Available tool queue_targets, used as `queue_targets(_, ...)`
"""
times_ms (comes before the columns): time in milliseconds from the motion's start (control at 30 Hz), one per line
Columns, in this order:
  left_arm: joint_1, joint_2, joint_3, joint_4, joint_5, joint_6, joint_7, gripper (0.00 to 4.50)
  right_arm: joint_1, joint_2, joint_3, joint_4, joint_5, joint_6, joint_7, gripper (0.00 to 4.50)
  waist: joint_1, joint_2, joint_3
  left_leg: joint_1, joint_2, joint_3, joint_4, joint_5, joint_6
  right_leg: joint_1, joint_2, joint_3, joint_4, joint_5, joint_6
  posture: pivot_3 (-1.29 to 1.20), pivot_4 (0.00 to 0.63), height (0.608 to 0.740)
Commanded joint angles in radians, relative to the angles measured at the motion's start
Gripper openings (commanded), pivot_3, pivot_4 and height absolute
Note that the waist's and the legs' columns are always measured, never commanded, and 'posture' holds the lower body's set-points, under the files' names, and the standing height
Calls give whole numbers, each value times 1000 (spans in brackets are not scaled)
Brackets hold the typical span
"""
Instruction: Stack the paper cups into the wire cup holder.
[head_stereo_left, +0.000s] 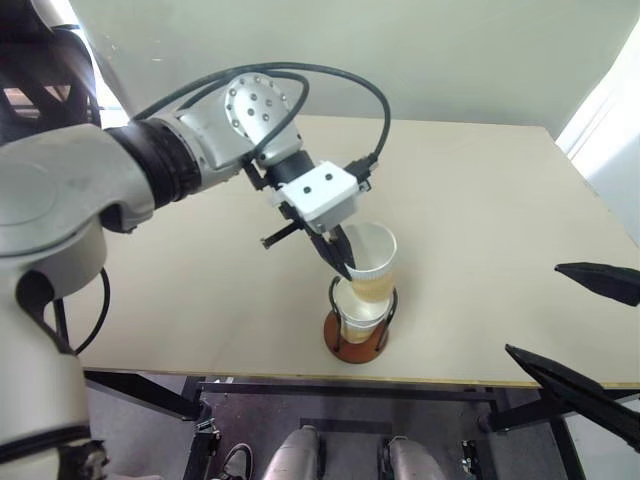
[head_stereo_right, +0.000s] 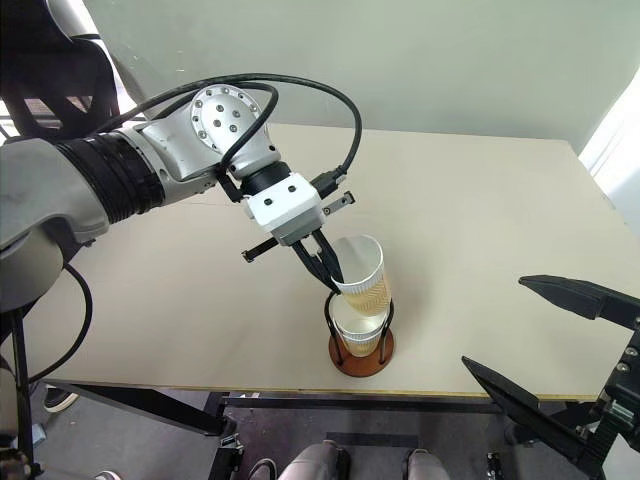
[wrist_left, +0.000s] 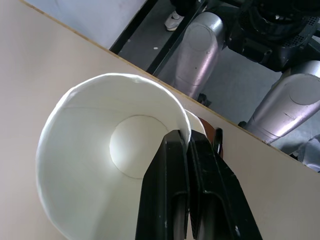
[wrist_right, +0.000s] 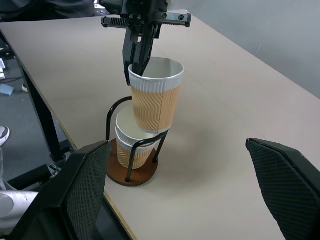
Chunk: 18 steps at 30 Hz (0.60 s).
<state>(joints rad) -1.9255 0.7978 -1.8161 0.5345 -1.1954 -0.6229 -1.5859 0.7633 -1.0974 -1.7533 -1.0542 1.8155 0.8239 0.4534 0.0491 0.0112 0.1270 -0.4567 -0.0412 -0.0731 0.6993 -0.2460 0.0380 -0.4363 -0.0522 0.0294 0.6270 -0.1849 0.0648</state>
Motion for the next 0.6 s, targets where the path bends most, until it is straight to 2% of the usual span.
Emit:
queue_targets(33,-30,19,77,23,-30,23,-28,50,0,5,-12,7,-19,-31,12,4500,0,0,0,0,0,0,0,0,0,0,0,0,0,0,0,0,150,740)
queue_targets(333,-17,61,125,-35,-51,97,-28,50,1,0,10,7,-37,-46,17,4500,0,0,0,0,0,0,0,-2,0,0,0,0,0,-1,-1,0,150,740)
queue_targets(600,-48,94,5,-120,-40,59,-28,50,0,-3,22,7,-48,-52,17,4500,0,0,0,0,0,-1,0,-3,-1,0,0,-1,0,-3,-1,0,150,740)
